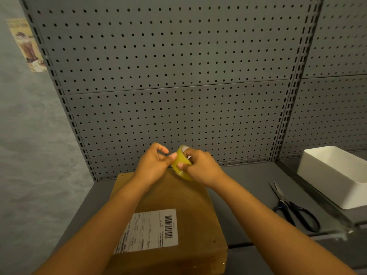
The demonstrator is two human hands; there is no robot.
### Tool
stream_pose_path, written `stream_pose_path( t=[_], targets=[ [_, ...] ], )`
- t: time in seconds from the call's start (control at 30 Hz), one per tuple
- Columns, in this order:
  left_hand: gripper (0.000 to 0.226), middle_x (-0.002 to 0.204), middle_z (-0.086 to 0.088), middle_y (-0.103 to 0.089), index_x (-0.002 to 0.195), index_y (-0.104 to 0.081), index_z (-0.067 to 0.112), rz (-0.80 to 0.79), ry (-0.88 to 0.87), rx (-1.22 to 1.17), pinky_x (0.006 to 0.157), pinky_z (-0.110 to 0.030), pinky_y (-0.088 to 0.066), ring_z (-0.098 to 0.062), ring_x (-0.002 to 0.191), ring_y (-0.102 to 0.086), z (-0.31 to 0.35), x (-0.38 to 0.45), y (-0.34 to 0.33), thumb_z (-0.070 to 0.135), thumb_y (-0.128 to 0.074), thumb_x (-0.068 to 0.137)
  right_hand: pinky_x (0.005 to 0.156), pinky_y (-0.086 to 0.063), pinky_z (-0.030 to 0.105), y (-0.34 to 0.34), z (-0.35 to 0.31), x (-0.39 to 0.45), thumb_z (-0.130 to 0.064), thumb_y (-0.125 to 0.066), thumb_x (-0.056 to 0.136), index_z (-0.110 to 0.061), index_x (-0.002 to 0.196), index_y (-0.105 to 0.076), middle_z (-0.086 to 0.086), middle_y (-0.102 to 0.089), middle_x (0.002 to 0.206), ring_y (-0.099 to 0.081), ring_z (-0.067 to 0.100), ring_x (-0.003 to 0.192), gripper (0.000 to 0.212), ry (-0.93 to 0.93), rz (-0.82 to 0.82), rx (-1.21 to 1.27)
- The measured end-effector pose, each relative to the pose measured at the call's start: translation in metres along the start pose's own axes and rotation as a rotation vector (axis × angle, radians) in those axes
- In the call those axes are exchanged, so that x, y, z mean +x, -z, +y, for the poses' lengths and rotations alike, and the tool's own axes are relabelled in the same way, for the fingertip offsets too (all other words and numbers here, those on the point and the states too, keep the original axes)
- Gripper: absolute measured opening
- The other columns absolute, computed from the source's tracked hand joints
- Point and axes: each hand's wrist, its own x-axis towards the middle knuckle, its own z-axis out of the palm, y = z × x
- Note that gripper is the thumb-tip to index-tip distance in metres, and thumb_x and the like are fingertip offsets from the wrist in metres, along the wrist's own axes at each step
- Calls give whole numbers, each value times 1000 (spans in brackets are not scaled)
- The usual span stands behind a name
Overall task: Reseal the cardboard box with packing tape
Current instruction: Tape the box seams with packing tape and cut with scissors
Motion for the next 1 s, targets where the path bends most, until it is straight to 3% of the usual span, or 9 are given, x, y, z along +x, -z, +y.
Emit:
stream_pose_path(
  t=[0.1,0.2,0.33,0.5,0.6,0.73,0.87,1.0],
  targets=[
    [3,74,-4,-64,90,-60,22,47,-66,103,72,-32,-48,-20,77,-61,2,-1,-1,23,-61,92,50,-34,25,-2,0,0,-28,-61,90,-20,84,-50,-3,-50,68,-50,19,66,16,22,2,-28],
    [15,71,2,-59,79,-59,24,133,-119,257,62,-27,-44,-14,69,-55,6,-3,-6,16,-57,92,50,-33,25,-2,0,0,-28,-61,91,-18,85,-51,-5,-49,67,-47,14,62,14,26,4,-27],
    [25,94,-1,-51,74,-51,24,146,-135,419,72,-31,-45,-20,84,-52,9,-2,-11,3,-48,88,50,-33,27,-4,-1,0,-25,-60,90,-9,89,-55,1,-52,69,-46,16,60,17,37,13,-33],
    [22,75,1,-50,80,-52,13,12,-60,232,61,-25,-38,-15,72,-46,8,1,-11,-3,-40,89,47,-29,23,-4,0,-1,-24,-59,91,-15,85,-50,-4,-46,64,-41,8,55,14,42,11,-41],
    [20,73,2,-50,83,-53,10,-25,-113,187,62,-25,-37,-14,70,-44,6,1,-10,-4,-41,90,50,-32,26,-1,0,-1,-23,-60,90,-10,90,-55,1,-51,69,-45,14,59,15,28,6,-13],
    [27,70,5,-47,75,-48,17,-61,-211,139,61,-22,-35,-8,65,-42,3,-2,-9,-4,-41,91,58,-38,29,2,2,-1,-23,-61,90,-16,85,-54,6,-58,79,-52,20,70,10,14,-4,47],
    [29,71,6,-47,75,-47,20,-59,-278,145,57,-12,-35,-6,65,-42,-2,-6,-7,0,-43,94,54,-35,27,2,2,-2,-22,-61,89,-19,78,-51,-1,-51,67,-46,15,61,15,23,-17,46],
    [16,76,4,-54,81,-52,18,-10,-234,92,66,-23,-44,-10,71,-50,0,-7,-9,17,-51,96,59,-40,29,2,3,-1,-24,-61,91,-17,86,-53,5,-59,78,-53,19,69,11,34,-5,51]
  ],
)
